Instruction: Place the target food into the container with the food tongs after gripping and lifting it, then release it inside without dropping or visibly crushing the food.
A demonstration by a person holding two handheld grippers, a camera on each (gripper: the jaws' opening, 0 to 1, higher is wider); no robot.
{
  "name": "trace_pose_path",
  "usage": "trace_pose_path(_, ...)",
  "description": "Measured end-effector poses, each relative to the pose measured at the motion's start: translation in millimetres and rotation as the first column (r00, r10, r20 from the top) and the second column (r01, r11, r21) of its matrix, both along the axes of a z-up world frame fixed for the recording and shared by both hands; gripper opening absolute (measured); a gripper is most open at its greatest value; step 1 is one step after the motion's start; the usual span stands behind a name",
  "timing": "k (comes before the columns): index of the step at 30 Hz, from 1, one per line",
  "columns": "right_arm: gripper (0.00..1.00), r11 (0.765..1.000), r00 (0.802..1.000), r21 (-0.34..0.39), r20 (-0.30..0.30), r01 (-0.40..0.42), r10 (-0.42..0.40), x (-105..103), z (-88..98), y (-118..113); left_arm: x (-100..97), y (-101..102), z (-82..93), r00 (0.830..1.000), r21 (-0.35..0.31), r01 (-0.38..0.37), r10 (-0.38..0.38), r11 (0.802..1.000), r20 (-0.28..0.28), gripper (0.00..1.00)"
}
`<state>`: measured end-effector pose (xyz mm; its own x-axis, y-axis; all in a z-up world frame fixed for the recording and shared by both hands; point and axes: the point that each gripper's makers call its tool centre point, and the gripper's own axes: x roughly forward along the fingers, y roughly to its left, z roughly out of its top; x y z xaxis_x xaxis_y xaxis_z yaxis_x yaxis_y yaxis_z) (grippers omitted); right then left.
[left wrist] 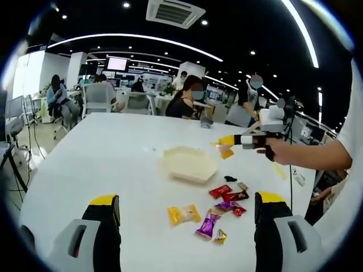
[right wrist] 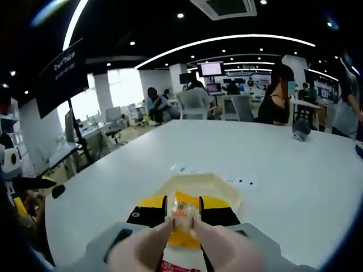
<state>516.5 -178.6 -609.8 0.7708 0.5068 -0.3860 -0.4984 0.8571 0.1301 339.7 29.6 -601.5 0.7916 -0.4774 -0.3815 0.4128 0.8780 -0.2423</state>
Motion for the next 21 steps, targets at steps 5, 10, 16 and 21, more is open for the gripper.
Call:
trace_pose_path(5, 0.21, 1.000, 1.000, -0.005, -0.004, -0.003, 0.003, 11, -4.1, 4, -2.6, 1, 1.1, 1.000, 0.005, -0.002, 0.002, 1.000, 0.000, 0.99)
trace_pose_path(10, 0.21, 1.000, 1.000, -0.015, -0.003, -0.009, 0.009, 26, -8.4, 9, -3.8, 3, 1.1, 1.000, 0.017, -0.007, 0.007, 1.000, -0.003, 0.99)
trace_pose_path(16, 0.21, 0.999, 1.000, -0.028, -0.012, -0.030, 0.029, 37, -15.1, 20, -10.7, -4, -4.1, 1.000, 0.037, 0.018, -0.017, 0.999, -0.016, 0.99)
trace_pose_path(21, 0.21, 0.999, 0.999, -0.031, -0.017, -0.034, 0.034, 48, -16.3, 25, -14.3, -4, -8.1, 0.999, 0.078, 0.029, -0.028, 0.996, -0.015, 0.99)
